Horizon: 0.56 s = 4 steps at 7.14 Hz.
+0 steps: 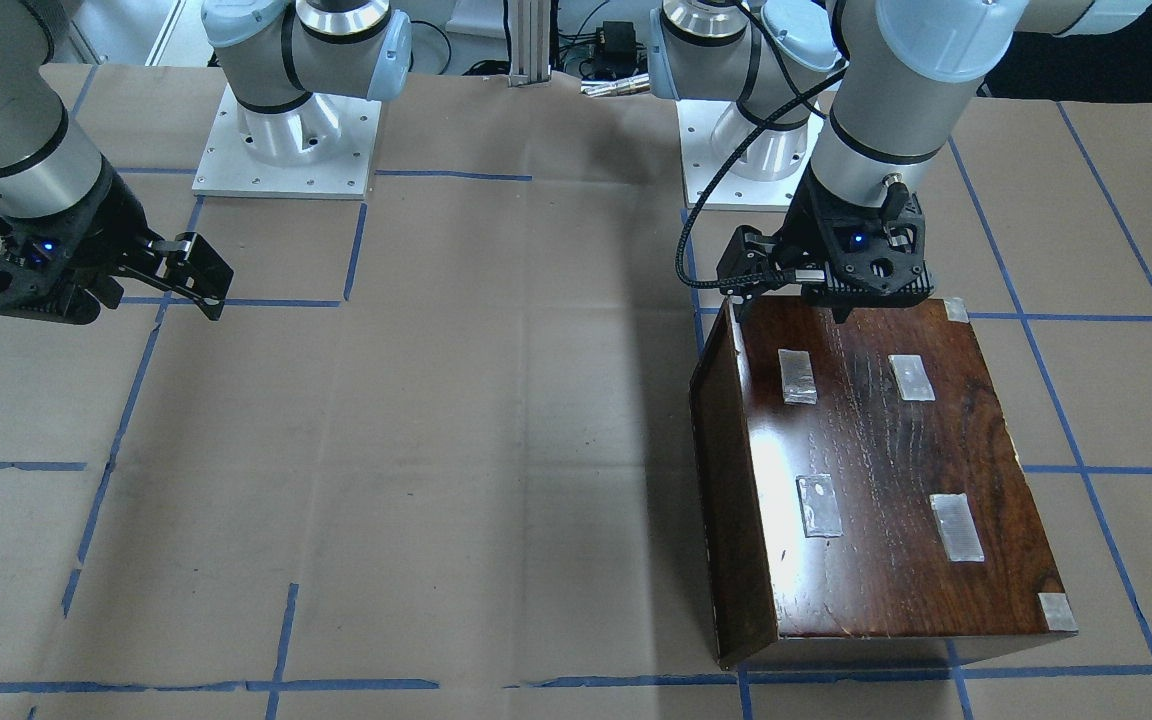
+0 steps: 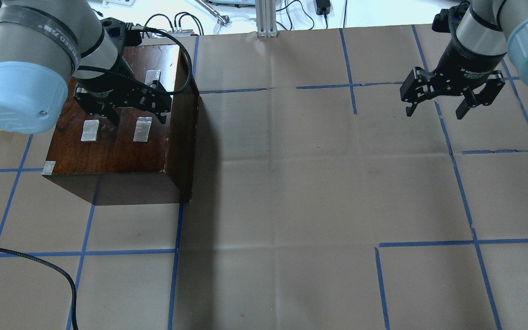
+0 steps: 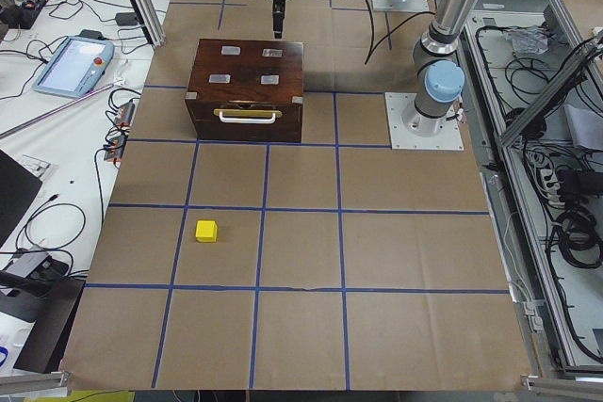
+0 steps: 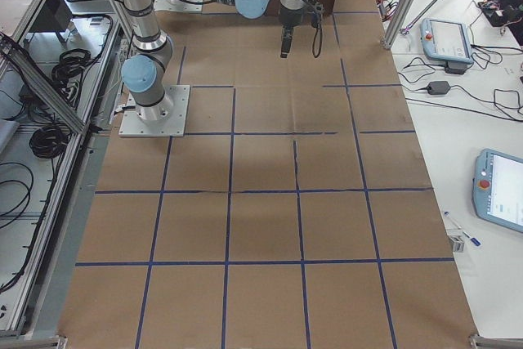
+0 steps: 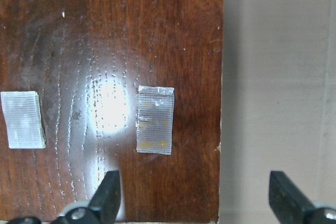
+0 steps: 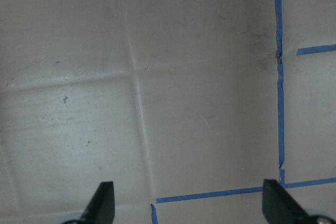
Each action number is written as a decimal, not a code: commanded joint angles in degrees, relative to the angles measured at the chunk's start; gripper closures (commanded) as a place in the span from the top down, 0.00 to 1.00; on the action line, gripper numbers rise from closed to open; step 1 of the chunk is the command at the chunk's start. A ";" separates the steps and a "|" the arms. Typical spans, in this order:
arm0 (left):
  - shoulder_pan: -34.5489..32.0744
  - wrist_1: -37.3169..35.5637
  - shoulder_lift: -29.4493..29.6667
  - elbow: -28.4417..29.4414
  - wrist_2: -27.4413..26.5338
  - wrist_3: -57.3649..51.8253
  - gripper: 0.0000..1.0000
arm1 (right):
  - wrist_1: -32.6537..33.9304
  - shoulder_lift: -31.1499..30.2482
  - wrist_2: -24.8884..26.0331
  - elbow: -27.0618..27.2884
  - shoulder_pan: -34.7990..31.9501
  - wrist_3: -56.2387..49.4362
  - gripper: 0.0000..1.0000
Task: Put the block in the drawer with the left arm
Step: 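Move the left gripper from above the cabinet toward the drawer handle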
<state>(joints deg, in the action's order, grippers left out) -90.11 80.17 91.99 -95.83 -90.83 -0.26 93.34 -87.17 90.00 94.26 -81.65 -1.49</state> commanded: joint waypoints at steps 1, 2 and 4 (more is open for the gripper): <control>0.02 -0.10 0.46 0.11 -0.31 0.00 0.99 | 0.00 -0.02 0.00 0.04 0.00 0.09 1.00; 0.11 -0.10 0.47 -0.06 -0.13 0.00 0.99 | 0.00 -0.02 0.00 0.04 0.00 0.00 1.00; 0.02 -0.01 0.20 0.46 0.04 0.00 0.99 | 0.00 -0.02 0.00 -0.04 0.00 0.00 1.00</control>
<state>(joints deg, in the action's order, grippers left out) -90.06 80.13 92.23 -95.52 -90.86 -0.26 93.34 -87.18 90.00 94.29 -81.65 -1.49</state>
